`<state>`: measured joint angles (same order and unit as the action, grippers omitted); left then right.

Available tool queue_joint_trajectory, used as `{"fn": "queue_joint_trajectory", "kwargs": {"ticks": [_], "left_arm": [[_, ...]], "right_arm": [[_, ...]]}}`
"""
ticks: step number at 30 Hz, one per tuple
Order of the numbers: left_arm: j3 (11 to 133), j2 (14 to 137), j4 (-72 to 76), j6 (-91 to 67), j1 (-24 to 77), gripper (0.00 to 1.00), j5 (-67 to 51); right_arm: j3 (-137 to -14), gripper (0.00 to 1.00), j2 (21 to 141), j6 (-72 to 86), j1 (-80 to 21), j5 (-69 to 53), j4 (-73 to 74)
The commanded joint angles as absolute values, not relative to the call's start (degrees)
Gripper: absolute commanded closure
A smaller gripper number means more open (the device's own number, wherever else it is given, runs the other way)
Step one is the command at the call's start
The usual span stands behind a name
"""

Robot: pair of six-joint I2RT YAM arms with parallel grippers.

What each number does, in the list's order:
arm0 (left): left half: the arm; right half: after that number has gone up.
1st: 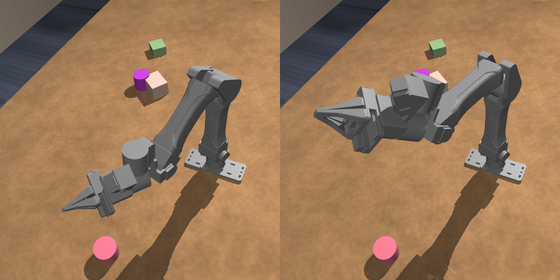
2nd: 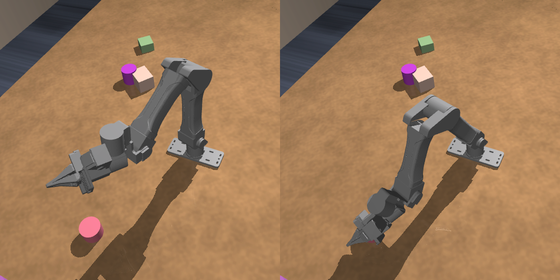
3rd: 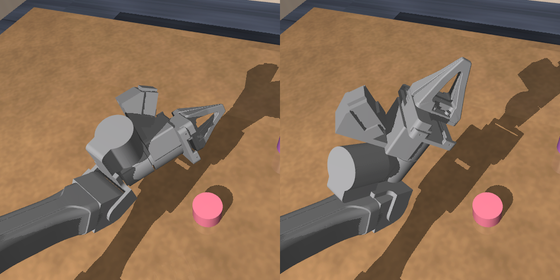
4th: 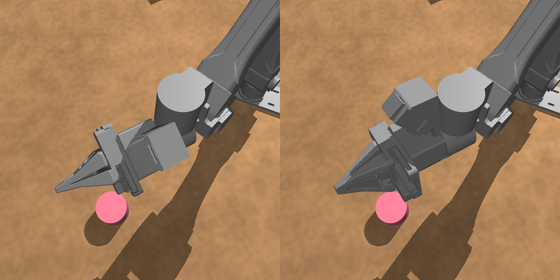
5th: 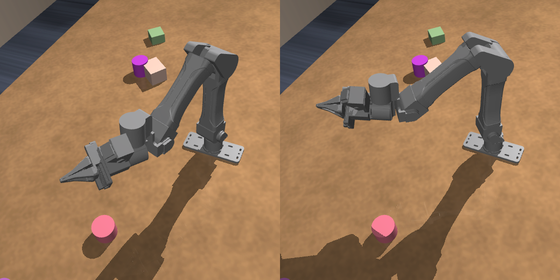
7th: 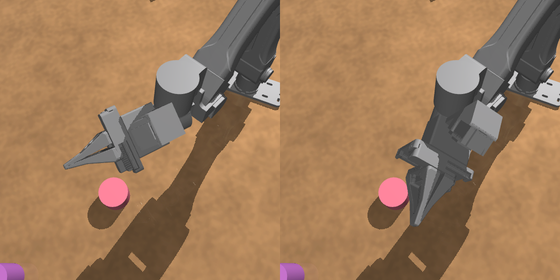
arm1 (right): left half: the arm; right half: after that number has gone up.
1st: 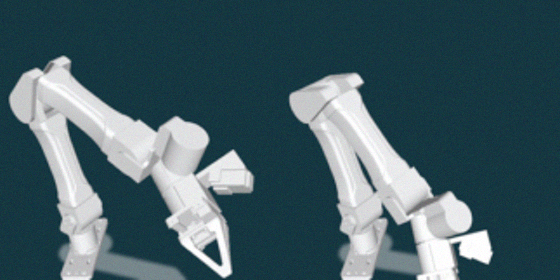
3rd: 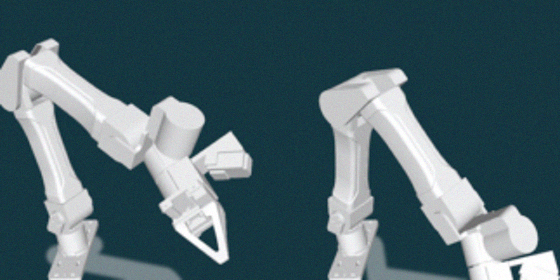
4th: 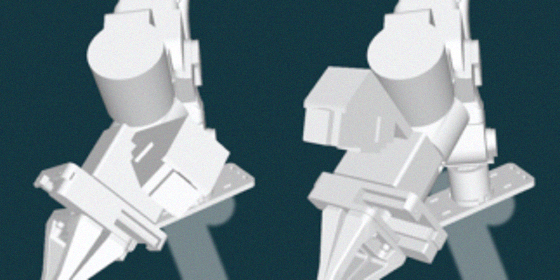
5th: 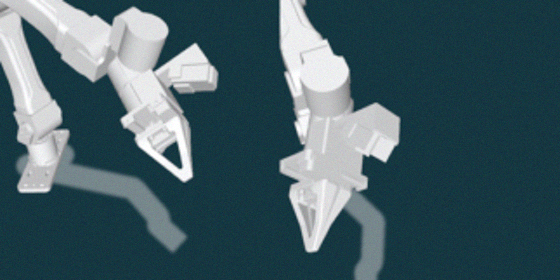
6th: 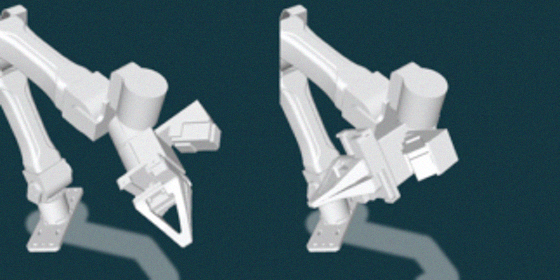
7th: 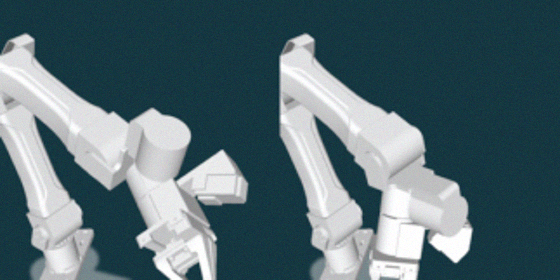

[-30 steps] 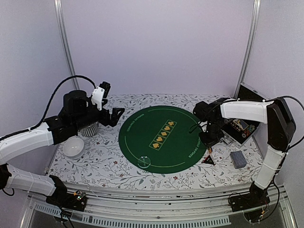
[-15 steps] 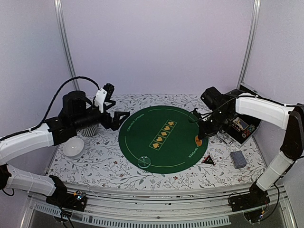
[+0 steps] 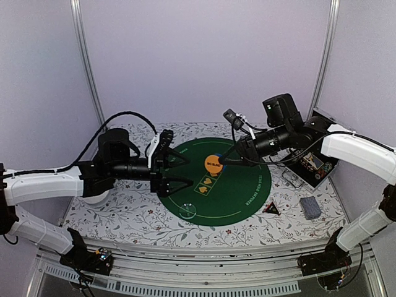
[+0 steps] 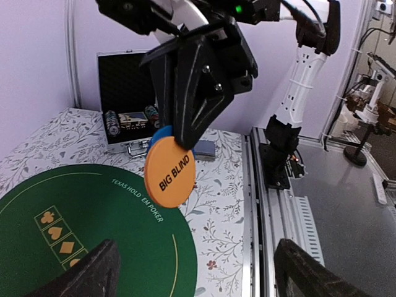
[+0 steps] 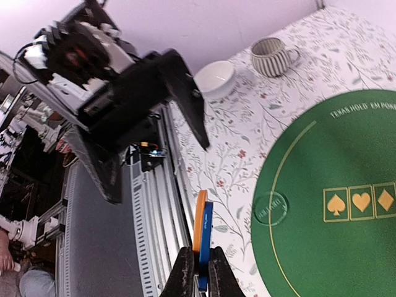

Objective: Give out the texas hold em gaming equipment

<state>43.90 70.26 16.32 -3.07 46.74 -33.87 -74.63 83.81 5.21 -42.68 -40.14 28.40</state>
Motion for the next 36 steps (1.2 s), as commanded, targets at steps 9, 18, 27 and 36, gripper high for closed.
{"fn": "queue_joint_trajectory", "kwargs": {"ticks": [9,18,27,36], "left_arm": [[43.1,76.8,36.4,-16.7,48.8,0.39,-39.3],[45.5,78.8,35.5,-17.1,49.5,0.82,-42.3],[46.3,78.8,34.7,-16.1,50.6,0.91,-43.4],[45.2,76.0,33.7,-15.2,50.6,1.00,-42.4]], "right_arm": [[-71.0,0.98,79.8,4.7,-47.0,-49.4,15.7],[-70.1,0.98,79.0,4.2,-47.4,-48.5,15.6],[-69.8,0.98,78.8,4.0,-47.4,-47.0,15.6],[-69.7,0.98,78.0,2.7,-47.2,-43.6,17.5]]}}
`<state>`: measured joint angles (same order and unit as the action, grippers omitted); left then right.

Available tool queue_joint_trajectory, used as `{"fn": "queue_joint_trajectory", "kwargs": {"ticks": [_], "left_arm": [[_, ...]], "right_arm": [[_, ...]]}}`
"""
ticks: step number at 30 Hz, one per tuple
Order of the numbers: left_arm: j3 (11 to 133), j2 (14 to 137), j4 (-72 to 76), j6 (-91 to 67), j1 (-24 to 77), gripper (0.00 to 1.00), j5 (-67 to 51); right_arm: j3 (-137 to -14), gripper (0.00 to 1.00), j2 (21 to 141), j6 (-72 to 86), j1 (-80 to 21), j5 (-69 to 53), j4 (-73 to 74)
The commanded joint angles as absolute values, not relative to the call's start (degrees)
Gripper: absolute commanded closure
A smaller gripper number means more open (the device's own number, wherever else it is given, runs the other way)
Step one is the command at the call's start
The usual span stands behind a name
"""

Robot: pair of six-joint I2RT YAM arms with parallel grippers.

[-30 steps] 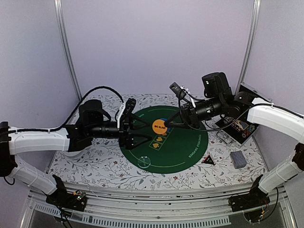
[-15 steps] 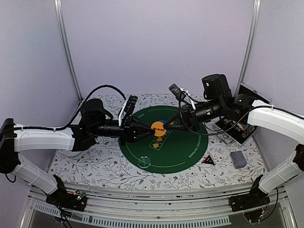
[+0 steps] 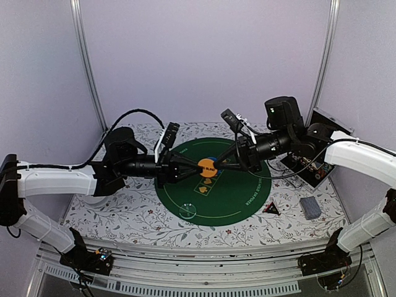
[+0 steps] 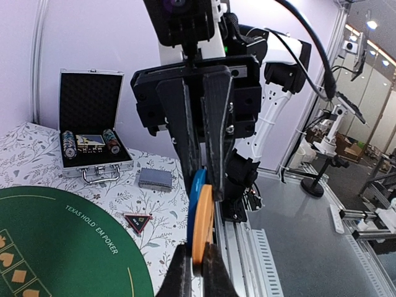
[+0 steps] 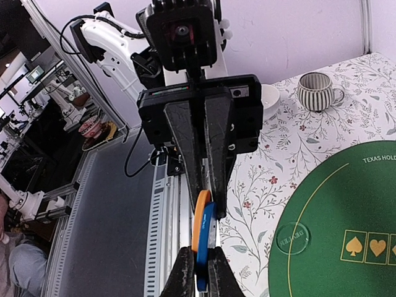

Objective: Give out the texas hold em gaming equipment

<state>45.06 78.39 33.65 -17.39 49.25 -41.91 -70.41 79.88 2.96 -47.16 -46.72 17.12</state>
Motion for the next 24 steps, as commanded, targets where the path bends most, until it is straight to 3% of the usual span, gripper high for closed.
{"fn": "queue_joint_trajectory", "kwargs": {"ticks": [1,8,24], "left_arm": [[44.6,74.8,33.7,-14.7,50.6,1.00,-41.2],[41.7,70.7,30.5,-11.9,50.3,1.00,-37.5],[40.4,70.2,29.4,-10.2,50.3,1.00,-41.0]], "right_arm": [[-69.7,0.98,77.8,2.3,-47.0,-43.0,17.9],[-67.6,0.98,76.2,1.9,-43.7,-42.5,18.9],[-68.8,0.98,78.2,-3.3,-43.1,-47.3,23.3]]}}
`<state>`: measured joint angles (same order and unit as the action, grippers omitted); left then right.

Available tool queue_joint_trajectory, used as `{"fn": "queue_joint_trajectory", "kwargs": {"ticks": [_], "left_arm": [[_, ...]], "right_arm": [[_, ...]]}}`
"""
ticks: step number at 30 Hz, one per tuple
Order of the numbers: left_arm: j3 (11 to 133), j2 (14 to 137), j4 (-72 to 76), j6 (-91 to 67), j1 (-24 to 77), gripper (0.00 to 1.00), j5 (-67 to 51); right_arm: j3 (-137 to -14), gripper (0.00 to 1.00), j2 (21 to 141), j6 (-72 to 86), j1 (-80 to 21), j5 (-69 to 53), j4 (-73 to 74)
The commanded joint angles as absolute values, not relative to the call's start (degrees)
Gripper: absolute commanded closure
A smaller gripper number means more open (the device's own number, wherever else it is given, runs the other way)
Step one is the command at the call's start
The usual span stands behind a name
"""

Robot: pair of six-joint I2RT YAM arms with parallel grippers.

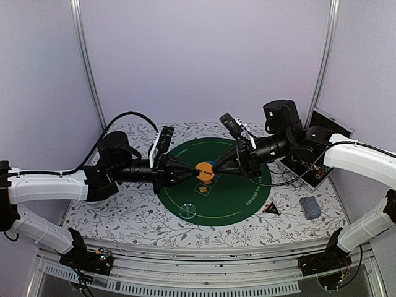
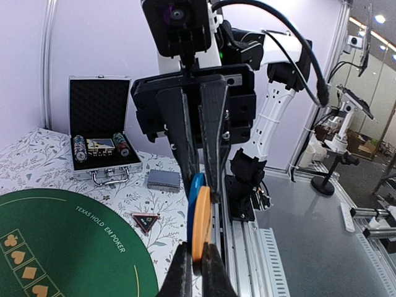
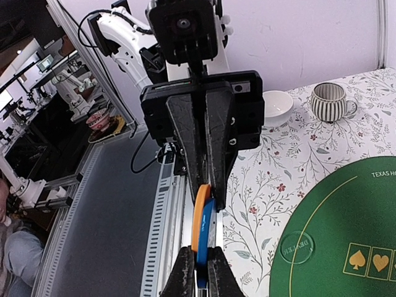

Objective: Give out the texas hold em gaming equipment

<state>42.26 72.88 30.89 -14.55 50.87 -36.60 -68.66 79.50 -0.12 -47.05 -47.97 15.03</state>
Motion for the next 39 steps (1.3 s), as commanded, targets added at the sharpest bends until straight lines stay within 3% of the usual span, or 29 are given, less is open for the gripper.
{"fn": "queue_joint_trajectory", "kwargs": {"ticks": [1,12,19,24,32,39], "left_arm": [[40.4,69.9,28.6,-9.2,50.3,1.00,-40.6],[42.1,69.9,21.0,-4.2,51.0,1.00,-36.3],[43.0,65.4,12.6,-9.2,45.5,1.00,-16.9],[46.1,64.1,1.3,-12.4,37.1,1.00,-4.6],[43.4,58.5,1.7,-5.3,34.3,1.00,5.0],[43.5,58.9,2.3,-4.2,30.5,1.00,2.5]], "right_arm": [[-68.9,0.98,78.0,-4.3,-43.1,-47.1,23.9],[-71.9,0.98,81.4,-5.8,-42.9,-43.9,25.6],[-77.3,0.98,87.0,0.9,-42.3,-37.2,24.1],[-84.6,0.98,97.4,12.5,-40.6,-34.0,19.0],[-103.1,0.97,122.9,24.0,-39.2,-45.6,17.5],[-116.2,0.97,137.8,26.1,-39.1,-47.9,20.4]]}}
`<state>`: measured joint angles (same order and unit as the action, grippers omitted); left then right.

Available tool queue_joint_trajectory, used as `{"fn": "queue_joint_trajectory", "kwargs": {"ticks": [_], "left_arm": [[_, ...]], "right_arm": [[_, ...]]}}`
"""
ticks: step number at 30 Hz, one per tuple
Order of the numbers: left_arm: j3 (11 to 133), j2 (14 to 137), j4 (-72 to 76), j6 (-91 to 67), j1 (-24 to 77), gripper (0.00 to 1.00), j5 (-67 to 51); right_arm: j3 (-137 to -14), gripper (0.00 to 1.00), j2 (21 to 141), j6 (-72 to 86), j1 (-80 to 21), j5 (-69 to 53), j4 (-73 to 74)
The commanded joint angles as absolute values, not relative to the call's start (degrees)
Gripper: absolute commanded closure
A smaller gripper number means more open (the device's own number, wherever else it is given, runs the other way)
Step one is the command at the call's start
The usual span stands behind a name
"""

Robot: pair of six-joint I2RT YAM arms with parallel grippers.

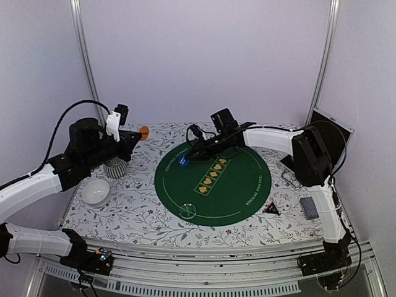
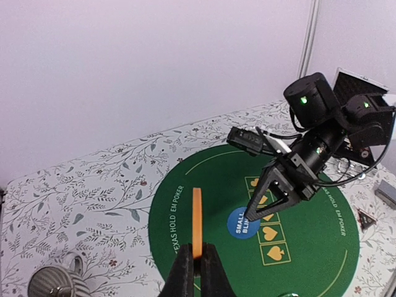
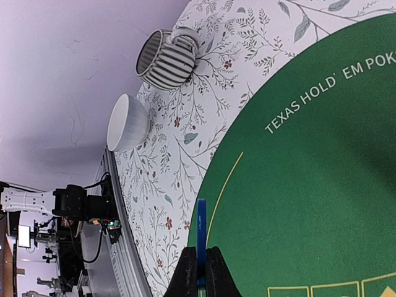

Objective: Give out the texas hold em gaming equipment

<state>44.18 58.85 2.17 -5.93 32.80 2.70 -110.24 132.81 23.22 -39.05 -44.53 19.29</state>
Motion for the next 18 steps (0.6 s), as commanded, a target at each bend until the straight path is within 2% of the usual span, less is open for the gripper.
{"fn": "queue_joint_trajectory", "kwargs": {"ticks": [1,7,18], "left_arm": [[43.3,58.8,2.8,-4.2,30.1,1.00,2.1],[42.2,58.0,4.6,-3.5,28.6,1.00,0.5],[41.3,59.3,6.2,-4.0,28.1,1.00,-2.4]], "right_arm": [[-117.4,0.97,138.3,26.2,-39.1,-47.2,20.3],[-125.7,0.97,146.9,31.6,-39.4,-51.6,18.4],[-129.9,0.98,156.1,42.2,-41.3,-48.1,6.3]]}}
